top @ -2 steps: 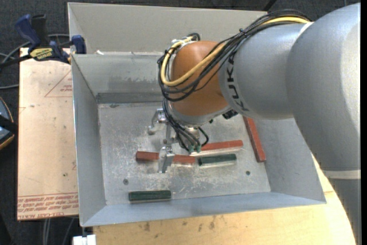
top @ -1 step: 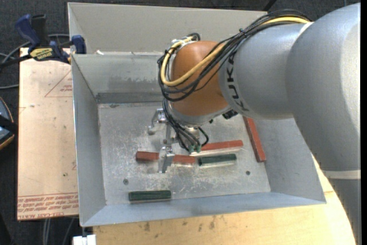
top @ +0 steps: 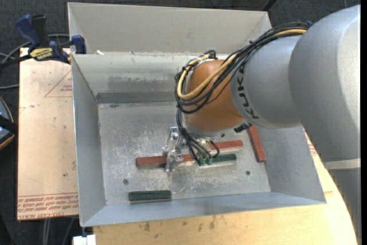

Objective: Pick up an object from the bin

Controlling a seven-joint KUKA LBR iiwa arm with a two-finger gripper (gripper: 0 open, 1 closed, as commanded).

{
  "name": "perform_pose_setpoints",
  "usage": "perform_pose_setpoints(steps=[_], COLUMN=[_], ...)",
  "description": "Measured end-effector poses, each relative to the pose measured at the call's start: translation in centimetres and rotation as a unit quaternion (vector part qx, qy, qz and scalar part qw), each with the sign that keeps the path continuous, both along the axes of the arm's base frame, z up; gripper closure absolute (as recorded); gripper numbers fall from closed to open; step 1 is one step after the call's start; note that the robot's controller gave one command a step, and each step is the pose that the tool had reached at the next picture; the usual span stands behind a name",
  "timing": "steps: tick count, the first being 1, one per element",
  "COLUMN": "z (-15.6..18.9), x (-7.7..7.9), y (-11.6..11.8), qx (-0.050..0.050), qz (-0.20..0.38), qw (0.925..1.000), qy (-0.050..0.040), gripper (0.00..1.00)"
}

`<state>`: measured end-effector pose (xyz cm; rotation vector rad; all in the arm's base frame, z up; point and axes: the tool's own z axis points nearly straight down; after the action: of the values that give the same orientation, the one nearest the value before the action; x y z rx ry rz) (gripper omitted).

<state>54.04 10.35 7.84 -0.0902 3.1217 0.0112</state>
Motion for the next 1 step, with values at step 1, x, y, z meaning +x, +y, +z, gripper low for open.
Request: perform_pose_setpoints(steps=[1], z=[0.00], x=[0.00], y=[0.00], qx=[0.000], qz=[0.000], qw=[1.0000], qy=[0.0000], gripper=[1.00])
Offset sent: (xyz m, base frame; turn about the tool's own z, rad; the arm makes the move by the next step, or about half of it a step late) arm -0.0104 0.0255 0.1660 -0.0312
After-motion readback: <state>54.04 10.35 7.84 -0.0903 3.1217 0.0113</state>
